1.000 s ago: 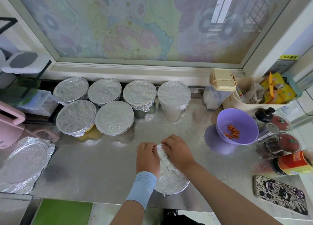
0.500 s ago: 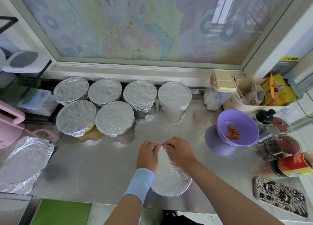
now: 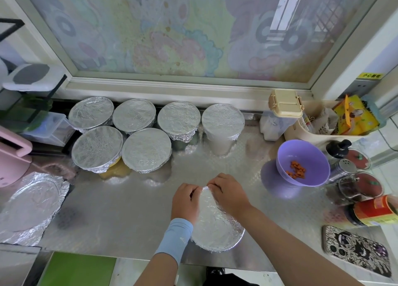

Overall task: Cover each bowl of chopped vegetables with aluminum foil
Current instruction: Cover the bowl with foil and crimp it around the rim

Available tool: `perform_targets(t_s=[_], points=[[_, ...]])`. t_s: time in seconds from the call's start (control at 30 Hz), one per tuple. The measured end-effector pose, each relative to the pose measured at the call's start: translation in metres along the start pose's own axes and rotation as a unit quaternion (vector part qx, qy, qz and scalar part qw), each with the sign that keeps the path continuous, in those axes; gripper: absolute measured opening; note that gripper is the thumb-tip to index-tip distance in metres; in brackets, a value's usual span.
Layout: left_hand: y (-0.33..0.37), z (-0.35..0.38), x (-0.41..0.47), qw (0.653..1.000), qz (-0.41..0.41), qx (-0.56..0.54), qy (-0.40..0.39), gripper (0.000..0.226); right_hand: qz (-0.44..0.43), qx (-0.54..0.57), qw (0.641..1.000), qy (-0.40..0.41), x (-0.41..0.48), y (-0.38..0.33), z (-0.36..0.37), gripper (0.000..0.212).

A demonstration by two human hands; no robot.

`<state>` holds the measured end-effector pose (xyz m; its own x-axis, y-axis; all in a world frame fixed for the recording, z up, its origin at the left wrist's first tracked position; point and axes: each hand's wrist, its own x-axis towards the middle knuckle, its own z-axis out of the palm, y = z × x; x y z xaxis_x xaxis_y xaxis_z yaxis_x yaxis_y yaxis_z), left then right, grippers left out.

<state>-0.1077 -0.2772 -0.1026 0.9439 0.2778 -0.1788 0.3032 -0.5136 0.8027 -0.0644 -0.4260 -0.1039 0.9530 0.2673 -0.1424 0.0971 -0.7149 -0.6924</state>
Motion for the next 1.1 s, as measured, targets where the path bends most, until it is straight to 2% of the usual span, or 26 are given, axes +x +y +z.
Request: perform_targets(t_s=[0.1,0.17,0.33,0.43,0.6,0.8,0.93,1.1], points=[[0.002,0.0,-0.002,0.999,0.003,0.037,-0.01,0.021,-0.027,-0.04,0.999,0.01,-0.001,0.001,0.0,0.024],[0.004,0.0,-0.001,0.996,0.036,0.083,-0.011,0.02,-0.039,-0.079,0.995,0.035,-0.004,0.003,0.002,0.031],[0.014,0.005,0.008,0.992,0.088,0.087,-0.027,0.018,-0.001,-0.061,0.99,0.125,-0.014,0.008,0.008,0.009],[0.01,0.011,0.009,0.991,0.091,0.087,-0.048,0.017,0.007,-0.029,0.992,0.122,-0.018,0.009,0.007,0.007],[0.006,0.013,0.007,0.993,0.069,0.086,-0.033,0.021,0.016,0.011,0.995,0.097,-0.014,0.004,0.0,0.012],[0.008,0.015,0.0,0.991,0.035,0.127,0.0,0.025,-0.036,-0.037,0.997,0.056,-0.003,0.005,-0.003,0.017],[0.019,0.012,0.006,0.99,0.075,0.121,-0.012,0.022,-0.01,-0.055,0.995,0.084,-0.007,0.006,-0.003,0.024],[0.019,0.012,0.011,0.988,0.106,0.082,-0.081,0.016,0.028,-0.021,0.993,0.111,-0.018,0.01,-0.001,0.006]])
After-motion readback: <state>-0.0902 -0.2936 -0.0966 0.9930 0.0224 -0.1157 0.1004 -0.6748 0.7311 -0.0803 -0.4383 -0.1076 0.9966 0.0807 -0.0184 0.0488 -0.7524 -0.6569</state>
